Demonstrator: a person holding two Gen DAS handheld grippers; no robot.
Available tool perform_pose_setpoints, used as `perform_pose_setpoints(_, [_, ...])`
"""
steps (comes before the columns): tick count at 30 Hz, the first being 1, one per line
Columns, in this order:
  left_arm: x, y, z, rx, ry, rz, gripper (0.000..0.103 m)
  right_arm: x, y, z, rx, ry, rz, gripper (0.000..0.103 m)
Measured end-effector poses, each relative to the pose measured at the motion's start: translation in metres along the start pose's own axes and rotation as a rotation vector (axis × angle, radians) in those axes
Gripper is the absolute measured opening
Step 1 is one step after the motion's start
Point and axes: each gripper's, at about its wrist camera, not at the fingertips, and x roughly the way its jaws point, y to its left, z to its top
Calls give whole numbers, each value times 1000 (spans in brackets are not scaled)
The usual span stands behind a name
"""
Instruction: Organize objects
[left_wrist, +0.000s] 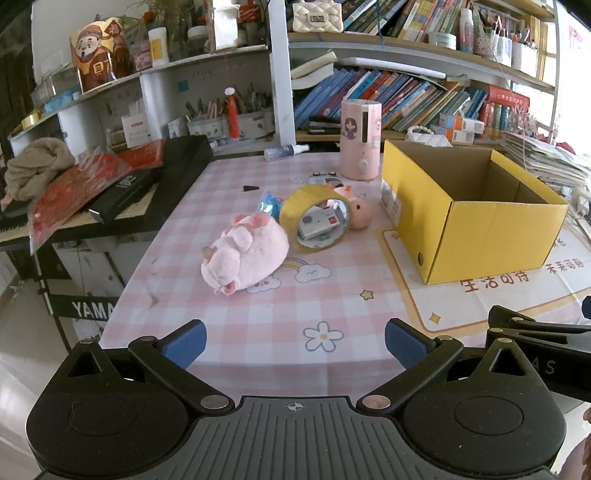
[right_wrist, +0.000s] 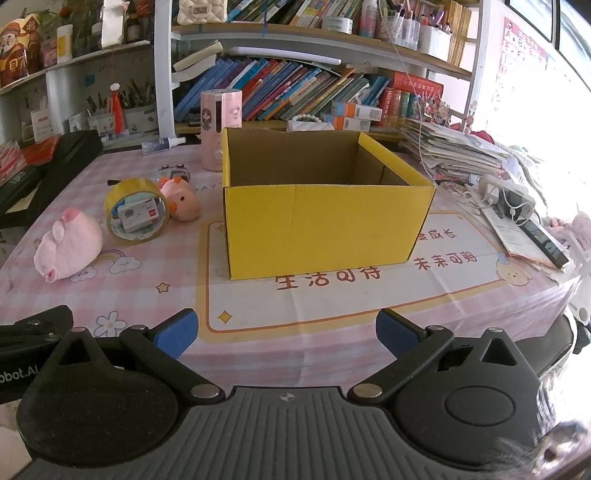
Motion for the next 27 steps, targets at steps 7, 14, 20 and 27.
perform_pose_setpoints(7, [0,1,-1,0,0,0,103,2,5,-2,-1,2,0,103])
perform_pose_setpoints(14, [0,1,-1,-1,0,0,103,3,6,-2,0,1,-1,103])
perform_pose_setpoints(20, [0,1,-2,-1,0,0,103,2,5,-2,0,0,0,103])
perform_pose_setpoints(27, [1,2,-3,4,-1,-2,103,4,7,-4,3,3,-1,103])
